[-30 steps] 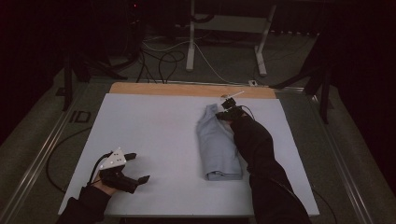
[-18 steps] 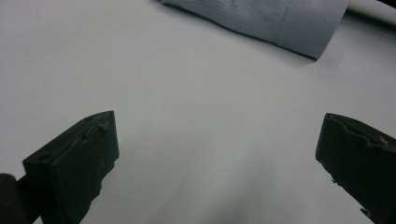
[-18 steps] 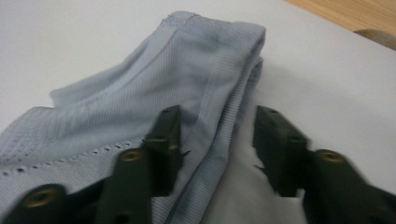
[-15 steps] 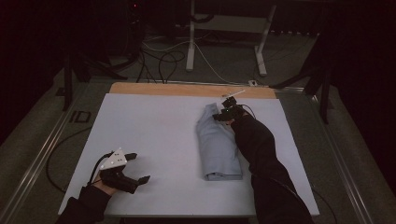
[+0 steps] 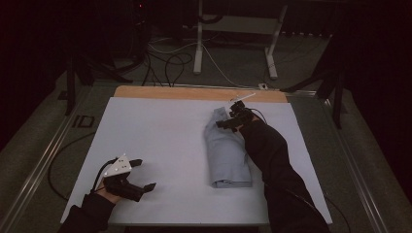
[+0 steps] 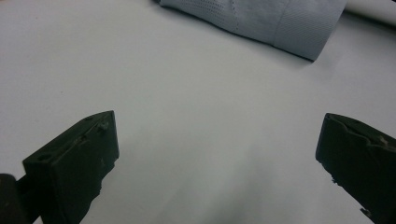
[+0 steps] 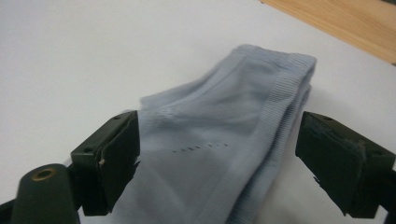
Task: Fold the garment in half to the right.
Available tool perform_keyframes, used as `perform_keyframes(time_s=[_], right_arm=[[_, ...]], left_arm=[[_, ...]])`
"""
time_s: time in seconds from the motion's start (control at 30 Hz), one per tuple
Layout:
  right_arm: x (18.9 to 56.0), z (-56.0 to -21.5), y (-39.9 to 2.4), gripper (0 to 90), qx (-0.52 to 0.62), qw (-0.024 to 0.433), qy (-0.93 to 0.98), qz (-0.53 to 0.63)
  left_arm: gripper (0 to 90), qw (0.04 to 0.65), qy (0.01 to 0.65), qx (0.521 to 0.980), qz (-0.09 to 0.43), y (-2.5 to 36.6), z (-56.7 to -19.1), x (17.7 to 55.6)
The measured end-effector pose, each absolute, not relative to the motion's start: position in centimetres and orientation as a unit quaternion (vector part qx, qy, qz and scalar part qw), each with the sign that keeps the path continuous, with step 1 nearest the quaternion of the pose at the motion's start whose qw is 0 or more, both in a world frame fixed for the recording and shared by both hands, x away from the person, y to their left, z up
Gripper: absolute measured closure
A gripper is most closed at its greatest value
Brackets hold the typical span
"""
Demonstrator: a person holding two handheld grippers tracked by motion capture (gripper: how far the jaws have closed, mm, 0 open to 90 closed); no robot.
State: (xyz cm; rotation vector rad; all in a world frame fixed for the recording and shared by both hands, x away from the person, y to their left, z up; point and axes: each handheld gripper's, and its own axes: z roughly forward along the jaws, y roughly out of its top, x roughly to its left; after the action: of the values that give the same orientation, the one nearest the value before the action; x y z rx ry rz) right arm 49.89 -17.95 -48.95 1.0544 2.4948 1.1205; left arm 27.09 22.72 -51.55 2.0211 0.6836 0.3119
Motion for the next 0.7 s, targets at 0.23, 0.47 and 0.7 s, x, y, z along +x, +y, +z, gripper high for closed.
perform_keyframes(time_s=[0.23,0.47,0.7], right_arm=[[48.3,-47.7,-18.0,14.4,0.347,0.102,0.845,0.395],[46.4,-46.5,-18.3,14.4,0.323,0.090,0.851,0.404],[44.1,-45.7,-18.2,13.8,0.293,0.083,0.859,0.411]], left_arm=[[0.6,0.474,0.275,0.827,0.128,22.7,-51.4,27.0],[0.6,0.474,0.274,0.827,0.129,22.7,-51.4,26.9],[0.6,0.475,0.275,0.826,0.128,22.7,-51.4,26.9]])
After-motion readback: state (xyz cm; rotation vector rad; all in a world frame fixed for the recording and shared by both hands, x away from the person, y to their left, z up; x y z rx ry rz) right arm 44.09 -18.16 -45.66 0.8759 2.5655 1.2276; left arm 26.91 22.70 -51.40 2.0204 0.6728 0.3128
